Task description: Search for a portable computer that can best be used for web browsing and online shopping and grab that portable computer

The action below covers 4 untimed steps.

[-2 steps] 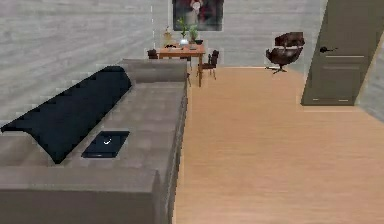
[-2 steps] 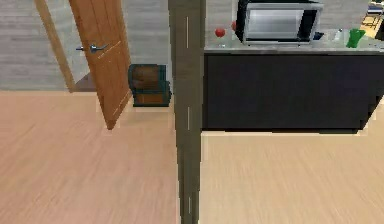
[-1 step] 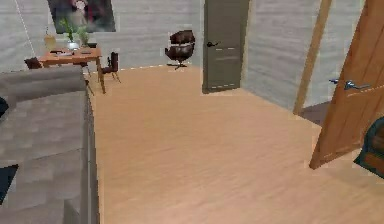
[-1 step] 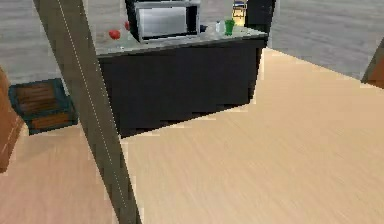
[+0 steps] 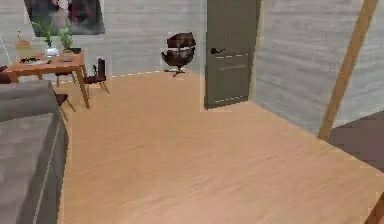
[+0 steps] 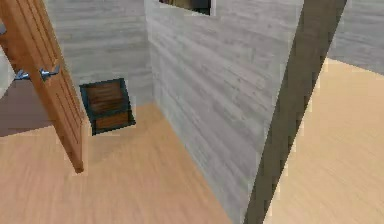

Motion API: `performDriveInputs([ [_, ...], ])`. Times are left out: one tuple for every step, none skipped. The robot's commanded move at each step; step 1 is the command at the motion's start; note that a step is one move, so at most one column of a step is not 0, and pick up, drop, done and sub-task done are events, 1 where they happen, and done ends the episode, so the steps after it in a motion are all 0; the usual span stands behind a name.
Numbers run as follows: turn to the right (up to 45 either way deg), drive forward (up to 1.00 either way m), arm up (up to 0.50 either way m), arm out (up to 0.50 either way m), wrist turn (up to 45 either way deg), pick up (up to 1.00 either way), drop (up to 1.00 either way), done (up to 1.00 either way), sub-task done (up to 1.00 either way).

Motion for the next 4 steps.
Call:
performDriveInputs([
  [-45.0, 0.00, 0.00, 0.00, 0.0, 0.00, 0.00, 0.00, 0.00],
  [0.0, 0.10, 0.00, 0.00, 0.0, 0.00, 0.00, 0.00, 0.00],
  [-45.0, 0.00, 0.00, 0.00, 0.0, 0.00, 0.00, 0.00, 0.00],
  [-45.0, 0.00, 0.00, 0.00, 0.0, 0.00, 0.00, 0.00, 0.00],
])
